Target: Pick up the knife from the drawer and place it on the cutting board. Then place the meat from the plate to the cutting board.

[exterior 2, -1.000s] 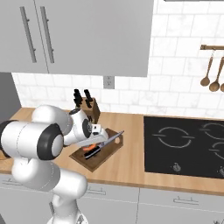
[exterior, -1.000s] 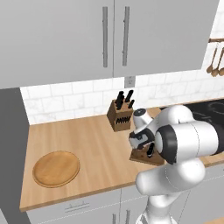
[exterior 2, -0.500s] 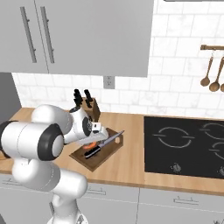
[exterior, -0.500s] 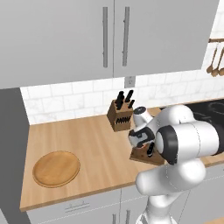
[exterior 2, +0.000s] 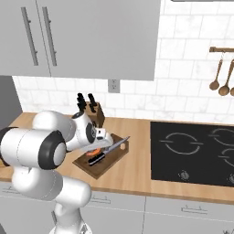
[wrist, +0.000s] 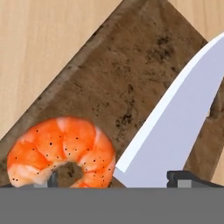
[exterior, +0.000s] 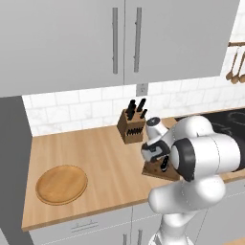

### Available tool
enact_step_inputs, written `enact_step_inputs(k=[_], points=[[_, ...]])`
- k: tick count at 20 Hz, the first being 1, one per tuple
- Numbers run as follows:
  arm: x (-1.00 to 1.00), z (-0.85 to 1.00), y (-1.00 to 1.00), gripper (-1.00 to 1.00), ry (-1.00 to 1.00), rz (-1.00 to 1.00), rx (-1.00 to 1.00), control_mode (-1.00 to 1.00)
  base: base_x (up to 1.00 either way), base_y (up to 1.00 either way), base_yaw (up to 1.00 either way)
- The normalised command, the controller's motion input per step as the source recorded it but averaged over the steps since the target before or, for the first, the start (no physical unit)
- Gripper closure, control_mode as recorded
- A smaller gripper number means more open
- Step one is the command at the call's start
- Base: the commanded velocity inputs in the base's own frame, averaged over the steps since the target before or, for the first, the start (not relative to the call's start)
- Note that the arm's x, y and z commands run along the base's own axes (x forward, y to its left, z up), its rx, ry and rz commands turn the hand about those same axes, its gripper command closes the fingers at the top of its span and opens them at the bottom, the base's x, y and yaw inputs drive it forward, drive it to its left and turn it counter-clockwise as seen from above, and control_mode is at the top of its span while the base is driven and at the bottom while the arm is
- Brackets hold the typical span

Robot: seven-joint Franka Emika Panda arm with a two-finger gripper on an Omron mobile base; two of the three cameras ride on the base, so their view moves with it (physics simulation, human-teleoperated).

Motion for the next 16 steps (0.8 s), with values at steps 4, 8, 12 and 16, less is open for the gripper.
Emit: enact_step_inputs(k=[4, 8, 12, 16], points=[[-0.46, 0.00, -0.08, -1.00, 0.04, 0.00, 0.00, -1.00, 0.00, 0.00, 0.00], [-0.15, 0.26, 0.00, -1.00, 0.17, -0.08, 0.00, -1.00, 0.00, 0.00, 0.00], [0.10, 0.04, 0.13, -1.00, 0.32, -0.07, -0.08, -1.00, 0.00, 0.00, 0.00], [0.73, -0.15, 0.23, -1.00, 0.27, -0.02, -0.15, -1.00, 0.00, 0.00, 0.00]])
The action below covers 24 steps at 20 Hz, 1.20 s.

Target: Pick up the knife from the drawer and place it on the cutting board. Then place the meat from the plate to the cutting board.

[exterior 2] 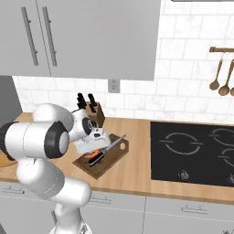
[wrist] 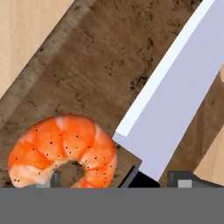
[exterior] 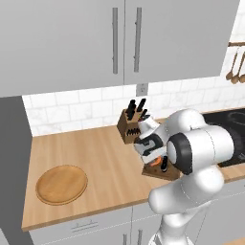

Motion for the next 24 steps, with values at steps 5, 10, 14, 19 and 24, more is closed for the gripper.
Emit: enact_step_inputs(k=[5, 10, 14, 19, 24], points=[[0.40, -0.10, 0.00, -1.00, 0.01, 0.00, -0.04, -1.00, 0.00, 0.00, 0.00], [0.24, -0.14, 0.00, -1.00, -0.01, 0.00, -0.02, -1.00, 0.00, 0.00, 0.00], [-0.42, 0.00, -0.26, -1.00, -0.11, 0.00, 0.00, -1.00, 0.00, 0.00, 0.00], [-0.63, 0.17, -0.20, -1.00, -0.33, 0.03, 0.25, -1.00, 0.00, 0.00, 0.00], [-0.02, 0.40, 0.00, -1.00, -0.18, 0.01, 0.32, -1.00, 0.00, 0.00, 0.00]])
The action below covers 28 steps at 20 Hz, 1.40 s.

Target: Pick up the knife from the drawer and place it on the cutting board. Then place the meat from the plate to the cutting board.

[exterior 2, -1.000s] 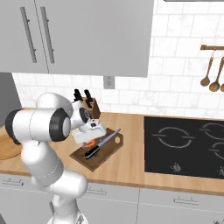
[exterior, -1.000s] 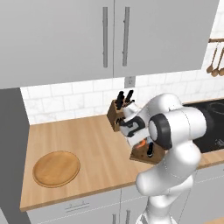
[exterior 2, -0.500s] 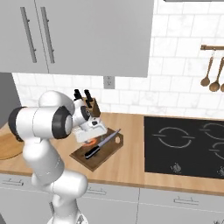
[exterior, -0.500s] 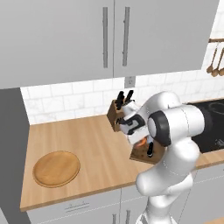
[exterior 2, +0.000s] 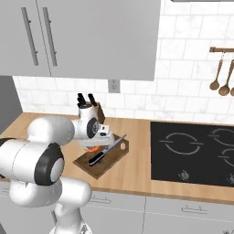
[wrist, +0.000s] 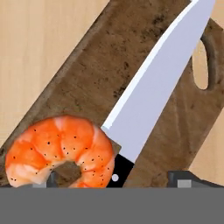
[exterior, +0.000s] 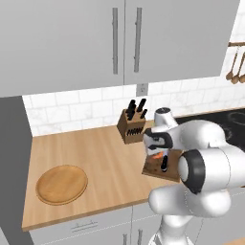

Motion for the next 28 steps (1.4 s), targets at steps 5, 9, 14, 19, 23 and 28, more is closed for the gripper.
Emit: enact_step_inputs(k=[5, 9, 14, 19, 23, 28], points=[[-0.04, -0.02, -0.21, -1.00, -0.07, 0.09, 0.45, -1.00, 0.00, 0.00, 0.00], [0.12, -0.35, 0.00, -1.00, 0.04, 0.06, 0.50, -1.00, 0.00, 0.00, 0.00], [0.04, 0.22, -0.04, -1.00, -0.05, 0.05, 0.52, -1.00, 0.00, 0.00, 0.00], [-0.14, 0.94, -0.14, -1.00, -0.31, 0.00, 0.31, -1.00, 0.00, 0.00, 0.00], [-0.44, 1.00, -0.28, -1.00, -0.50, 0.00, 0.25, -1.00, 0.00, 0.00, 0.00], [-0.86, 1.00, -0.60, -1.00, -0.65, 0.00, 0.27, -1.00, 0.00, 0.00, 0.00]])
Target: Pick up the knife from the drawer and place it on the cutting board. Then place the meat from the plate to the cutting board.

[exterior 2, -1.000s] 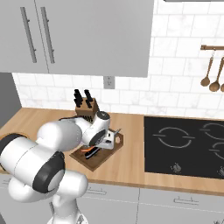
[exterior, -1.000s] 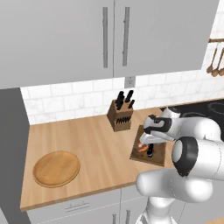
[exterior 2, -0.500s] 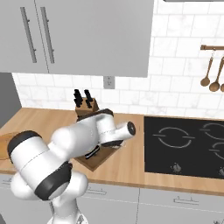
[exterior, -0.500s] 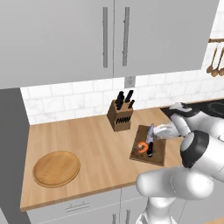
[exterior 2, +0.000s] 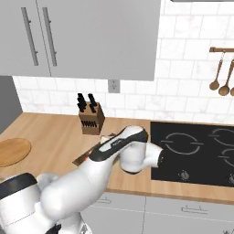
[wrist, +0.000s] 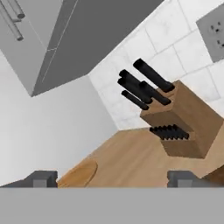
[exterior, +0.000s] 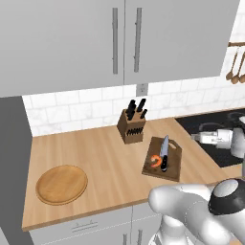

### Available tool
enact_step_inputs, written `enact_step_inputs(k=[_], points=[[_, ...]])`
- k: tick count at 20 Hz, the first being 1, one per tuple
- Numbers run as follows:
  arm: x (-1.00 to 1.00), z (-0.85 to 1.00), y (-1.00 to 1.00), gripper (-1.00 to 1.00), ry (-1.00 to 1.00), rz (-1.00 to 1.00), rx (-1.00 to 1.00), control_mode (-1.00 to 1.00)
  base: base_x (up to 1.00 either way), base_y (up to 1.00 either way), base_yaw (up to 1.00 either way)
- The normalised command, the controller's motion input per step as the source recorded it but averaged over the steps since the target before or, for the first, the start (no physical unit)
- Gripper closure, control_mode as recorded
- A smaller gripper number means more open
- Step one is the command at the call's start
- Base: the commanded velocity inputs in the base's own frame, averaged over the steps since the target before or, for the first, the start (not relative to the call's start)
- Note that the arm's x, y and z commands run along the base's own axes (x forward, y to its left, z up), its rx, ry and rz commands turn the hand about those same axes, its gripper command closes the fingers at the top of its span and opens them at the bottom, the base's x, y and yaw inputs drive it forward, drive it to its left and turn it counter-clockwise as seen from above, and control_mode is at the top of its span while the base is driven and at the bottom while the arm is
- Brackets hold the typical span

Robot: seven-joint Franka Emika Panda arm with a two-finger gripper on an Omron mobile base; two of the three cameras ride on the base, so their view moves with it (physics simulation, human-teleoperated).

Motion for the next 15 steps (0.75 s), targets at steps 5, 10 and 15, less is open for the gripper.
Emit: enact_step_inputs(k=[5, 10, 15], points=[[-1.00, 0.89, -0.76, -1.00, -0.76, 0.00, 0.27, -1.00, 0.00, 0.00, 0.00], [-0.48, 0.26, -0.34, -1.00, -0.40, -0.01, 0.20, -1.00, 0.00, 0.00, 0.00], [-0.01, 0.00, 0.00, -1.00, -0.01, 0.00, -0.01, -1.00, 0.00, 0.00, 0.00]])
